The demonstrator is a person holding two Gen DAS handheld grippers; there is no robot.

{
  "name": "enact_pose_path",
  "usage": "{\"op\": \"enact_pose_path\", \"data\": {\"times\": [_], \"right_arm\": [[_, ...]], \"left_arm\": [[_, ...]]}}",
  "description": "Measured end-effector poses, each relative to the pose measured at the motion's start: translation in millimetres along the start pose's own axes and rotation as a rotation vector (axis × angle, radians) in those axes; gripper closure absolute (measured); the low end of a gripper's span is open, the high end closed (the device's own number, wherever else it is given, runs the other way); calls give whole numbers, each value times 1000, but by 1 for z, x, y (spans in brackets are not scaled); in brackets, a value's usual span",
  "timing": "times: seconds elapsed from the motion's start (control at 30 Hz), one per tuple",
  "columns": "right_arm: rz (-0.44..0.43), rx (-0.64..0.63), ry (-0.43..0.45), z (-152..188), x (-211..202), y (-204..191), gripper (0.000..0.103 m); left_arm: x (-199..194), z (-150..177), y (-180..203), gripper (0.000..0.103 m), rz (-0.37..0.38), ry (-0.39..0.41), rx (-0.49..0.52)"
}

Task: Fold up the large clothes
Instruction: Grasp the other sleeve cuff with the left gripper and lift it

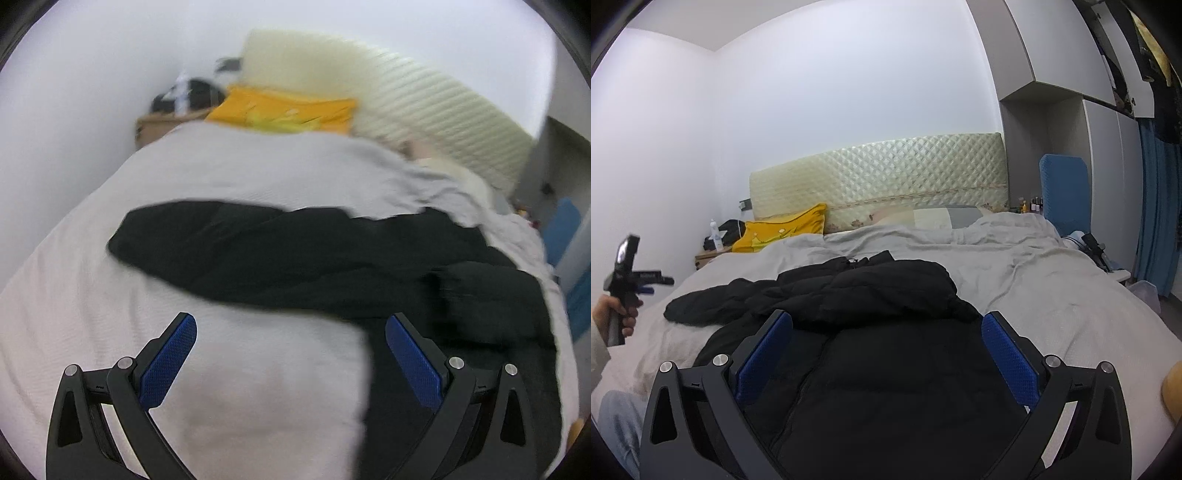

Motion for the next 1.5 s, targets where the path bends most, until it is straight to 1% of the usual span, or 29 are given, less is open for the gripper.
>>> {"op": "enact_pose_path", "data": {"times": [0.03,0.17,0.23,0.37,0.43,0.5,0.57,0.67,0.73,0.83,0.9,1.0,1.03,1.1,1.13,1.2,1.23,1.27,1.3,1.33,1.37,1.4,1.47,1.5], "right_arm": [[5,-3,-6,1,2,-1,0],[28,8,-54,5,16,-3,0],[38,18,-70,5,23,-4,0],[57,24,-107,8,37,-10,0],[62,23,-129,10,44,-14,0],[65,22,-146,12,49,-18,0],[68,31,-160,13,54,-22,0],[85,48,-167,15,59,-28,0],[102,48,-163,14,65,-35,0],[120,32,-157,15,71,-44,0],[125,37,-166,17,75,-46,0],[133,47,-190,20,81,-46,0],[140,56,-203,22,84,-46,0],[161,68,-240,25,91,-46,0],[165,70,-256,26,94,-46,0],[170,80,-277,27,98,-46,0],[179,86,-285,27,100,-44,0],[183,90,-291,27,101,-43,0],[184,96,-296,26,102,-41,0],[188,102,-296,23,102,-38,0],[195,106,-290,21,101,-35,0],[197,111,-284,19,100,-32,0],[187,120,-285,16,98,-27,0],[187,124,-285,16,97,-26,0]], "left_arm": [[9,1,-18,1,-10,-7,-27],[33,11,-81,1,1,-32,-139],[45,22,-115,1,32,-50,-224],[66,39,-167,1,82,-56,-359],[77,47,-196,1,139,-35,-463],[87,52,-217,1,188,-14,-553],[99,56,-239,1,254,22,-653],[111,55,-264,1,318,98,-741],[119,50,-276,2,346,150,-779],[132,38,-288,2,369,190,-800],[143,27,-294,2,375,197,-799],[162,9,-293,2,380,201,-771],[171,3,-292,3,362,183,-747],[191,-12,-278,10,294,127,-692],[197,-18,-274,16,288,121,-676],[203,-26,-272,18,278,132,-681],[207,-28,-273,27,285,147,-698],[209,-29,-272,39,292,151,-710],[212,-30,-272,44,300,153,-721],[214,-31,-271,53,303,155,-723],[211,-32,-268,63,298,163,-710],[207,-35,-264,67,279,171,-673],[198,-42,-255,82,231,169,-604],[194,-45,-252,84,216,167,-587]]}}
Point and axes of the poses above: each gripper's, at about its wrist camera, not at the fingertips, and x roughly the way its jaws point, y to its right, z to its underside, the point moved 1 cm from there along x, roughly the way its jaws point, and after that the axes turned 7 degrees about z, right-handed, at the moved point
